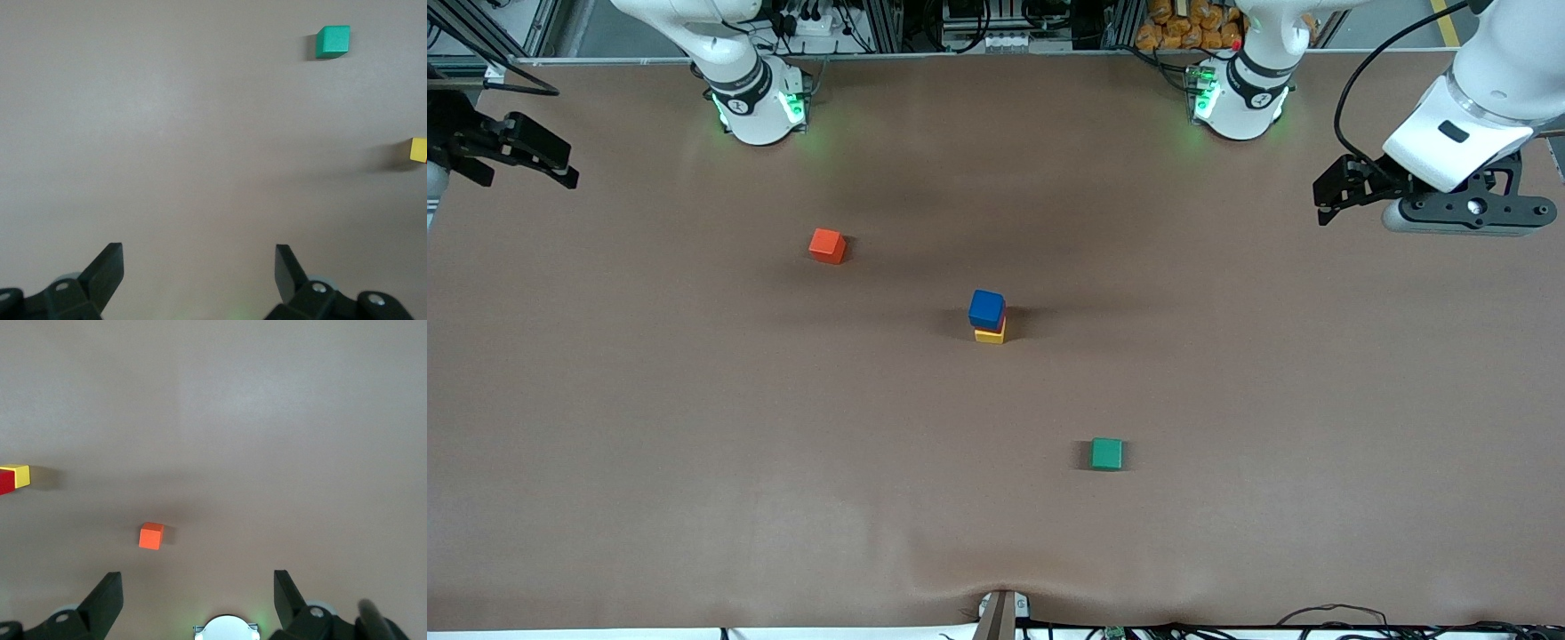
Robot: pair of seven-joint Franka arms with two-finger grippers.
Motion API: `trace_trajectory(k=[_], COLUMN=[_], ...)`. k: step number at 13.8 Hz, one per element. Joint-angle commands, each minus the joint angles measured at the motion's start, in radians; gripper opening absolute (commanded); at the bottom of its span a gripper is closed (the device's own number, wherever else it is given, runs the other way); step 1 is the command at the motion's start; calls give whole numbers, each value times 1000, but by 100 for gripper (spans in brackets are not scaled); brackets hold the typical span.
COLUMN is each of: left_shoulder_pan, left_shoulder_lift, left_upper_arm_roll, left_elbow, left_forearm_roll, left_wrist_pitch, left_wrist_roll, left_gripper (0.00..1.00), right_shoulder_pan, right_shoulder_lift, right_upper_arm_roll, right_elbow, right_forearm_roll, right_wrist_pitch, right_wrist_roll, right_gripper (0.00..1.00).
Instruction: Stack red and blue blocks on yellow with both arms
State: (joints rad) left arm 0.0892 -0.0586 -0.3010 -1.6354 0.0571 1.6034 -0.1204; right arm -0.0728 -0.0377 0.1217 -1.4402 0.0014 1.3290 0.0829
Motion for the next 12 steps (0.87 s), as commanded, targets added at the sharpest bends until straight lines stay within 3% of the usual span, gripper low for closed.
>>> trace_trajectory(k=[1, 12], left_shoulder_pan=[7, 10], left_shoulder_lift=[-9, -4], left_upper_arm_roll=[-3, -1], left_elbow=[17, 38], left_forearm_roll=[-13, -14], left_wrist_pitch=[-16, -16], left_wrist_roll=[15, 13], left_gripper=[100, 100], right_shoulder_pan=[-18, -27], right_shoulder_lift=[-2, 8], right_upper_arm_roll=[7, 7], right_elbow=[4, 1], right_forearm_roll=[19, 19], right_wrist_pitch=[-2, 30], right_wrist_roll=[-14, -86], right_gripper=[100, 100])
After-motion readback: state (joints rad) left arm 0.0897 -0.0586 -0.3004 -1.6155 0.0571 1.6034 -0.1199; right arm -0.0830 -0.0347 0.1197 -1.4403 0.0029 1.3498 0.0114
